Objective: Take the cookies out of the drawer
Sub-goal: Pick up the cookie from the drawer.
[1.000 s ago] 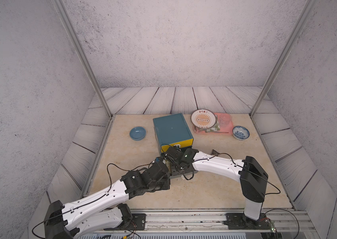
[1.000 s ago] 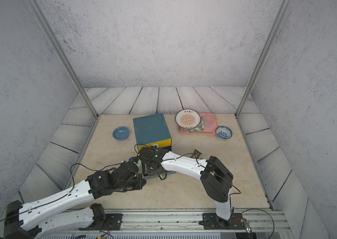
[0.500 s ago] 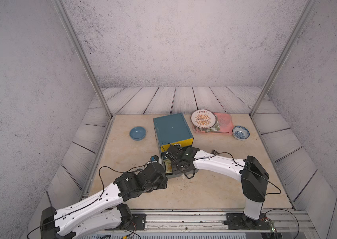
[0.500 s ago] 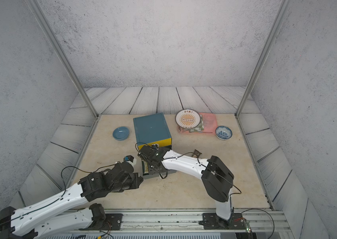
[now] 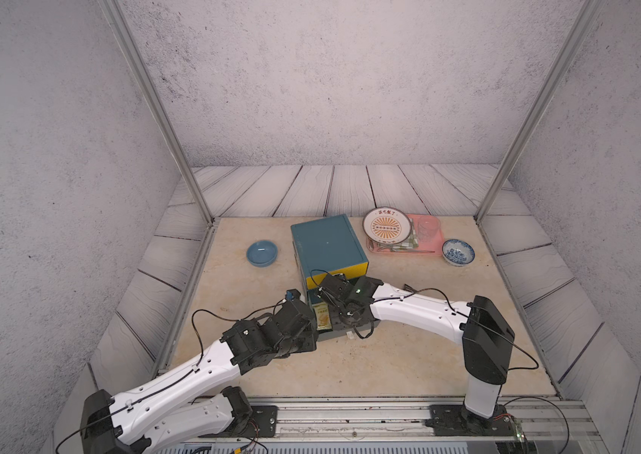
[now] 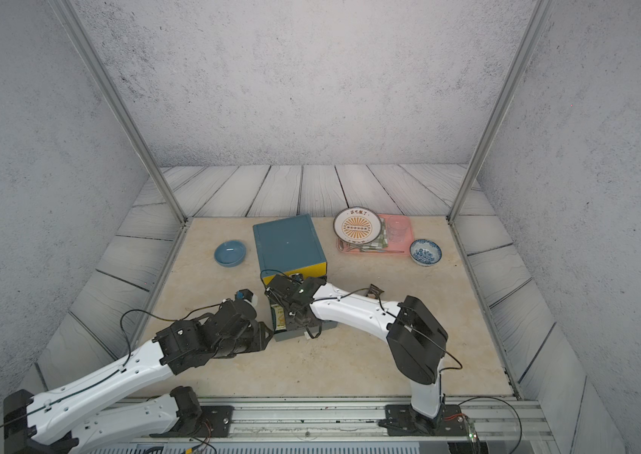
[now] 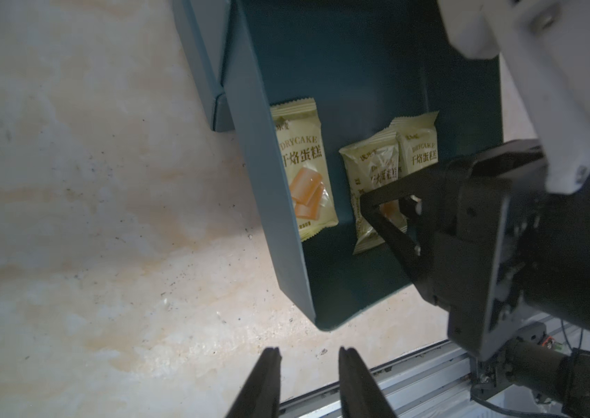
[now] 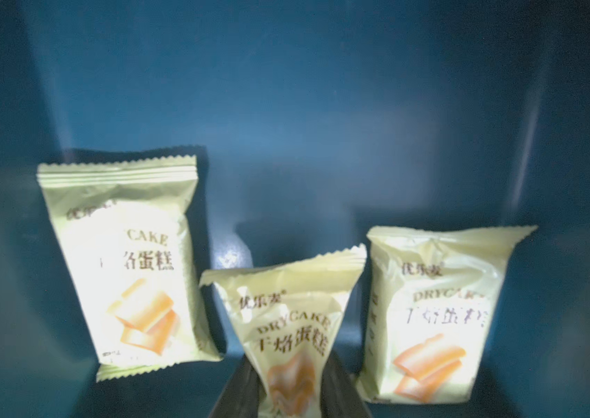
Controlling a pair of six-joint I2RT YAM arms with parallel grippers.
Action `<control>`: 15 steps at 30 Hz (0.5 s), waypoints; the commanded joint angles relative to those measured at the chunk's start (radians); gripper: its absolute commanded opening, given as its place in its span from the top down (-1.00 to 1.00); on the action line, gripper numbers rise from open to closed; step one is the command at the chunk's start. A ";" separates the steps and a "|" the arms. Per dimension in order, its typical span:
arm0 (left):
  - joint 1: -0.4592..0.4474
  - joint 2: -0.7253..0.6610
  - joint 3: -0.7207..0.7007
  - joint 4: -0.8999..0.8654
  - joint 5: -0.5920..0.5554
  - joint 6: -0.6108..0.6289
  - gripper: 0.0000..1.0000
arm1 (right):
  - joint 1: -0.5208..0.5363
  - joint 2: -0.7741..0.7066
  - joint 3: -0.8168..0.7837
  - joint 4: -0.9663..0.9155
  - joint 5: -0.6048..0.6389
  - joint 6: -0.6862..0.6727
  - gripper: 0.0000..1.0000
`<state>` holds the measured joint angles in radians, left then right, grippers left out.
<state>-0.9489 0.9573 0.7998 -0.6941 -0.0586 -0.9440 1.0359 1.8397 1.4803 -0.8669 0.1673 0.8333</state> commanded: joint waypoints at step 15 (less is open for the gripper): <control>0.016 0.114 0.016 0.064 -0.033 0.000 0.12 | -0.011 -0.072 0.044 -0.126 0.010 0.003 0.42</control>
<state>-0.9379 1.0603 0.8051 -0.6399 -0.0780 -0.9466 1.0245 1.8088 1.5009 -0.9298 0.1677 0.8337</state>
